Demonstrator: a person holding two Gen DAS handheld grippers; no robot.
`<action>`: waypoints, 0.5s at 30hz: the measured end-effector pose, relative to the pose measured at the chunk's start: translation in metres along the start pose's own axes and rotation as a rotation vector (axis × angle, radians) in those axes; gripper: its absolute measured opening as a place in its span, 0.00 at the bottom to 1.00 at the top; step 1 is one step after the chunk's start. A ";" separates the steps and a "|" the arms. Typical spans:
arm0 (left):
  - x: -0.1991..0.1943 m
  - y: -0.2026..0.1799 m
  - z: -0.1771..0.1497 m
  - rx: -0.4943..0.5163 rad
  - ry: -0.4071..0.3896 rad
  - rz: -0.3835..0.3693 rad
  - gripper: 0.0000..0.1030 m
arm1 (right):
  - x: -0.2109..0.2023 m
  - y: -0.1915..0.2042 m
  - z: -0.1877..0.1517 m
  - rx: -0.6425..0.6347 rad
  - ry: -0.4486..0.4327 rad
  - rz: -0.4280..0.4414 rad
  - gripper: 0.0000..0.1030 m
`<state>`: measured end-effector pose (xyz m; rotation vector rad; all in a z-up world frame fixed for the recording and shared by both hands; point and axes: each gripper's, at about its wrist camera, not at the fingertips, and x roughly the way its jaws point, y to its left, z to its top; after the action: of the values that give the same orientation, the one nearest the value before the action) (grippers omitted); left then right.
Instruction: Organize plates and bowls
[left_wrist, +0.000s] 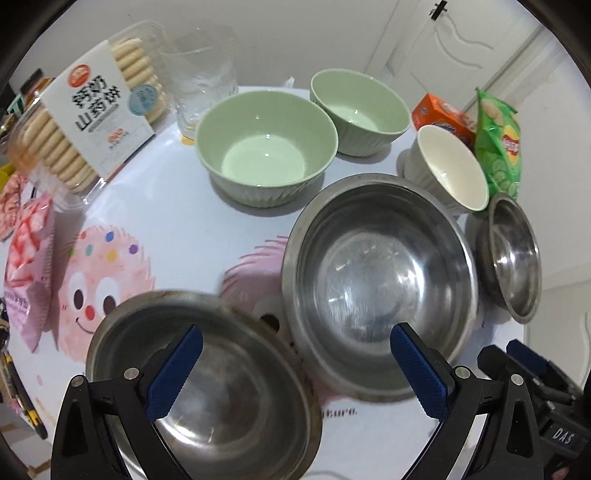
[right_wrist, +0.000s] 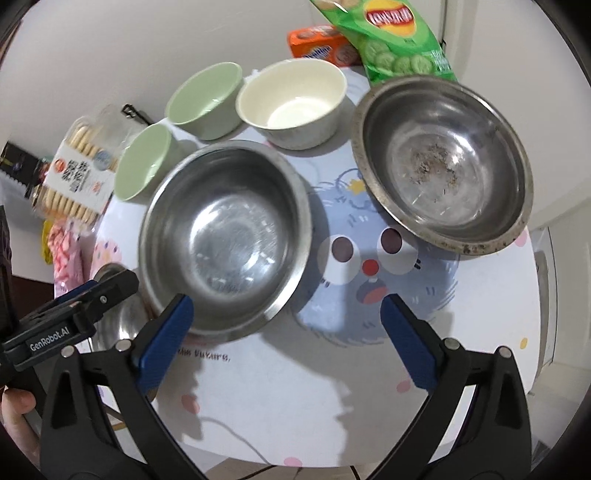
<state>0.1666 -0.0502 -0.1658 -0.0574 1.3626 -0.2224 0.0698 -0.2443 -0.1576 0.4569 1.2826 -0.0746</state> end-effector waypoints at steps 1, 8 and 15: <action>0.003 -0.001 0.003 0.000 0.004 0.007 1.00 | 0.004 -0.002 0.002 0.011 0.008 -0.001 0.98; 0.022 -0.007 0.019 -0.001 0.040 0.038 1.00 | 0.024 -0.005 0.015 0.023 0.041 -0.008 0.98; 0.031 -0.012 0.029 0.004 0.059 0.051 0.86 | 0.043 -0.003 0.022 0.029 0.086 -0.010 0.95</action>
<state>0.1994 -0.0707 -0.1879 -0.0131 1.4201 -0.1854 0.1016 -0.2465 -0.1937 0.4831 1.3698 -0.0823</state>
